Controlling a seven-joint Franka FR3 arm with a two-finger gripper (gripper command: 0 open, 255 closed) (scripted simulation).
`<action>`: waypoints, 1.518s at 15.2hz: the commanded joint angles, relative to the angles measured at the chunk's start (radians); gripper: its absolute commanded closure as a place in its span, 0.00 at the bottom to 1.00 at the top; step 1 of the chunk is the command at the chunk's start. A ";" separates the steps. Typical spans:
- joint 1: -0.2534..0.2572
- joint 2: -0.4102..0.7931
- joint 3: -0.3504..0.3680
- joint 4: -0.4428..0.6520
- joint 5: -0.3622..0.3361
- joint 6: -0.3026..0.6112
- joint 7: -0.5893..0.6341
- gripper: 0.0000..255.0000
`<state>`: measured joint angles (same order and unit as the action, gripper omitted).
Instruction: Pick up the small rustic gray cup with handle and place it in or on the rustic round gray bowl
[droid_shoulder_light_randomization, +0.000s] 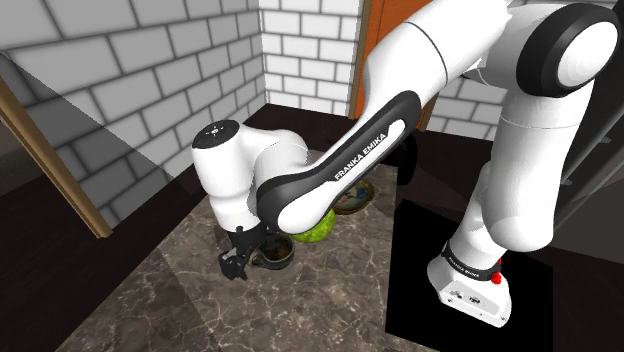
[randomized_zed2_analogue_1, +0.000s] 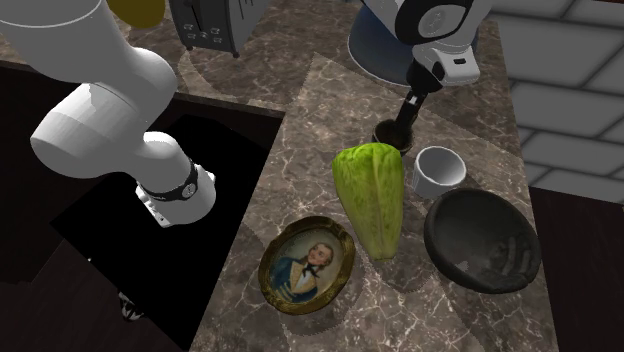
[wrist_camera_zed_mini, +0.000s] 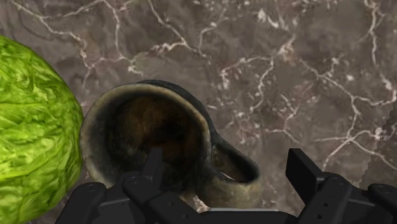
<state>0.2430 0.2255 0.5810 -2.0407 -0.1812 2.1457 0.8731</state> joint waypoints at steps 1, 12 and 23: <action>0.000 0.000 0.000 0.000 0.000 0.000 0.000 0.00; -0.002 -0.008 0.002 0.005 0.006 -0.011 -0.004 1.00; -0.015 -0.084 0.015 0.075 0.062 -0.141 -0.045 1.00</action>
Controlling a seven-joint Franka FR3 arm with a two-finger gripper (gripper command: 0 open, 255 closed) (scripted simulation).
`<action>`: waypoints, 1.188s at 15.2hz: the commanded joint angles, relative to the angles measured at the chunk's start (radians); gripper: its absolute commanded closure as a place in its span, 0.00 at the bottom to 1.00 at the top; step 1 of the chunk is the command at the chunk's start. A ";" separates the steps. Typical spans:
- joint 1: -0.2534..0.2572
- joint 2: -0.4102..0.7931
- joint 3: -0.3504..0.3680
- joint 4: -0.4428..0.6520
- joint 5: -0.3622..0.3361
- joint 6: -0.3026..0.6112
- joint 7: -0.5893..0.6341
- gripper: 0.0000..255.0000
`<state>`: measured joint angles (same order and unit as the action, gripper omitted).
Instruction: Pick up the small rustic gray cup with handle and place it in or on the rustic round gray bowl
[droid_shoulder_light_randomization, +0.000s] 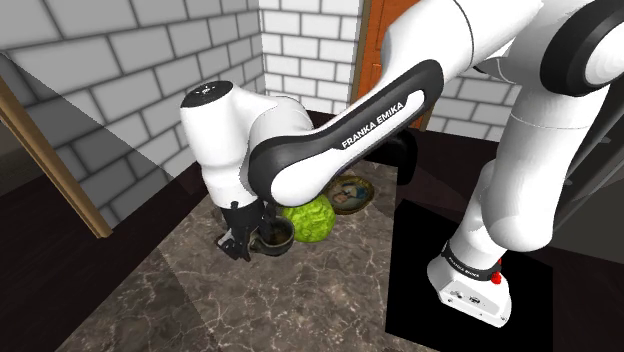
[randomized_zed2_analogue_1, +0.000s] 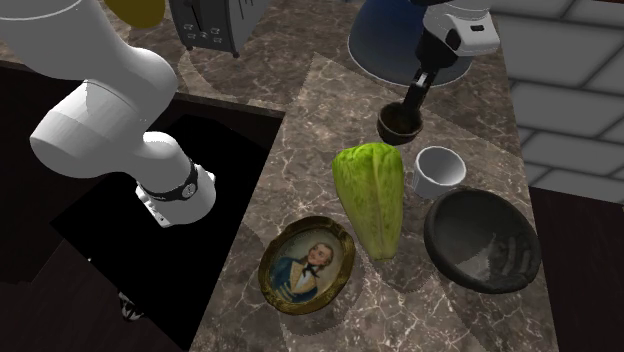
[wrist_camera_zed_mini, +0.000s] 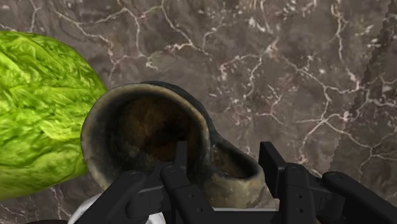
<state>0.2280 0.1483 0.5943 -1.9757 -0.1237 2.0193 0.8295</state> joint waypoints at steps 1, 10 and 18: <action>-0.001 -0.012 0.002 0.017 0.009 -0.027 -0.005 1.00; -0.006 -0.052 0.006 0.097 0.037 -0.140 -0.027 1.00; -0.007 -0.072 0.007 0.185 0.051 -0.243 -0.039 1.00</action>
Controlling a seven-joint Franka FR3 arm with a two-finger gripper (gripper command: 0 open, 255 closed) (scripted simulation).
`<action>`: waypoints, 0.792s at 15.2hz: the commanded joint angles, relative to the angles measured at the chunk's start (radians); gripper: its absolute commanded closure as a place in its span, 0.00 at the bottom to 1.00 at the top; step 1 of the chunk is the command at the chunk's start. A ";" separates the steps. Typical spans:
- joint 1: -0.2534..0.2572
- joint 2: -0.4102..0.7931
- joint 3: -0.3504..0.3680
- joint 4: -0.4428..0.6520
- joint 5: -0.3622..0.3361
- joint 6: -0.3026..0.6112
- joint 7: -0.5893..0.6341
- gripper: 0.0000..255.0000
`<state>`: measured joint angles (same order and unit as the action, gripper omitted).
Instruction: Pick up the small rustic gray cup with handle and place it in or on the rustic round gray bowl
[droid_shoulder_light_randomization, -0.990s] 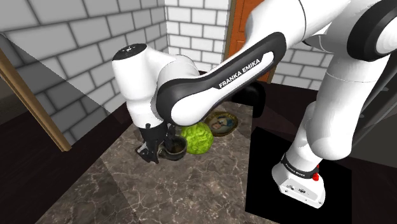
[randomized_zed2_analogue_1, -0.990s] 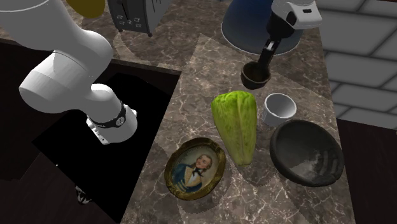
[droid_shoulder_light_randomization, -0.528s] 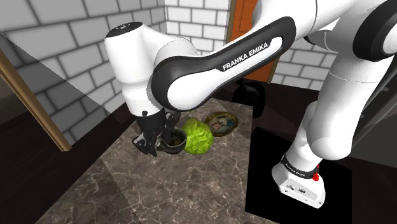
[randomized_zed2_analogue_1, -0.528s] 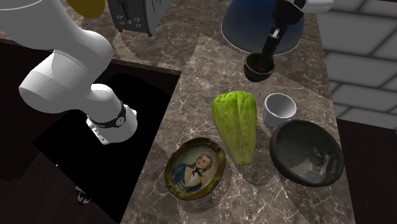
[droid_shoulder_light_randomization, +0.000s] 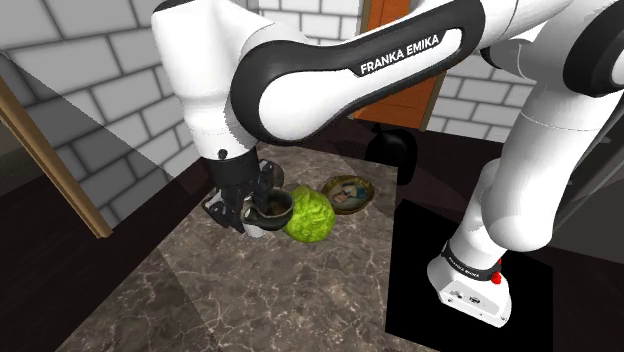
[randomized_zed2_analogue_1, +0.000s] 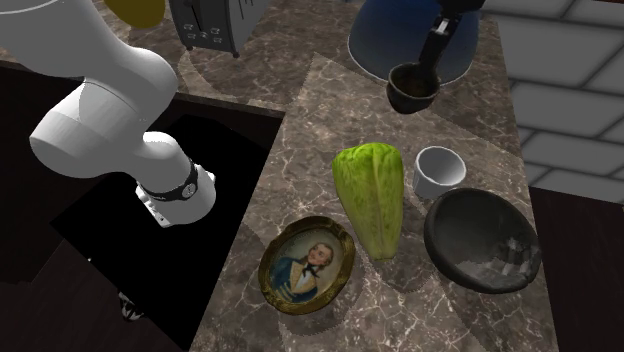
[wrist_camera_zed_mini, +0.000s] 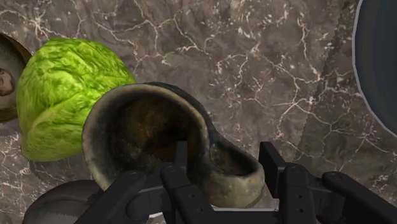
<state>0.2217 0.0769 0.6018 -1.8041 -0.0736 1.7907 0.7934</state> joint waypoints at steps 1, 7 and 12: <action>-0.001 -0.002 -0.001 0.025 0.002 -0.027 -0.003 1.00; -0.040 0.038 -0.038 0.099 -0.023 -0.064 -0.079 1.00; -0.083 0.111 -0.079 0.199 -0.061 -0.095 -0.163 1.00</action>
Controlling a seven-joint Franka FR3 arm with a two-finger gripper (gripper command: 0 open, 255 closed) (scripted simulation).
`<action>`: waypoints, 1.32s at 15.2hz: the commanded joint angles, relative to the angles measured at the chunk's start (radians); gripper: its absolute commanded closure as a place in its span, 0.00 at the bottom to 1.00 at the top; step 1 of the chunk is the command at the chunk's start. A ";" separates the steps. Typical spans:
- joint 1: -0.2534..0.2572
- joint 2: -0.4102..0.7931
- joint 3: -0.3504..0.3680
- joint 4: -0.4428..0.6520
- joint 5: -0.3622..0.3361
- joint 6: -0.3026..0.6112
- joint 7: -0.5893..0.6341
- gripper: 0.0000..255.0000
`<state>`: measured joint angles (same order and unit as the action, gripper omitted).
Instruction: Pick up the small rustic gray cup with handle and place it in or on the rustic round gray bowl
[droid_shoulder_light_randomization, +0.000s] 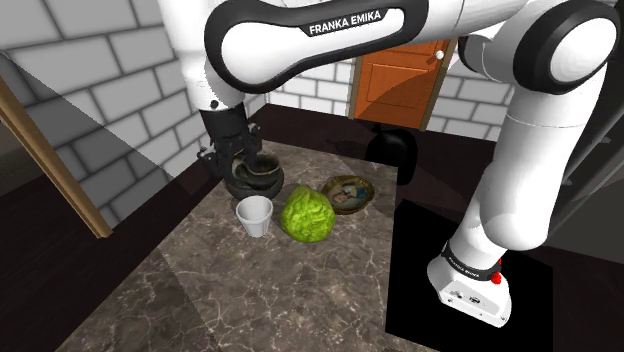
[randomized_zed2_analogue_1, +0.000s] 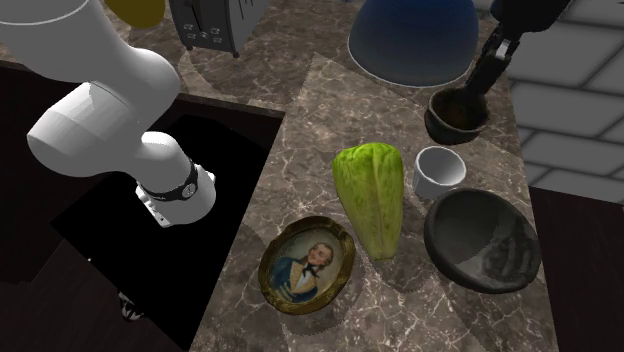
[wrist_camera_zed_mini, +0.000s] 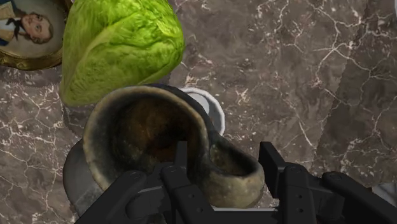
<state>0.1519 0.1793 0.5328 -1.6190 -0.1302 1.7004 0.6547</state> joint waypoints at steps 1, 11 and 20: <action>-0.020 0.026 -0.018 0.039 -0.013 -0.012 -0.041 1.00; -0.059 0.277 -0.094 0.415 -0.110 -0.143 -0.201 1.00; -0.080 0.261 -0.096 0.269 -0.105 -0.013 -0.191 1.00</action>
<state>0.0756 0.4419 0.4373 -1.3345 -0.2356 1.6717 0.4641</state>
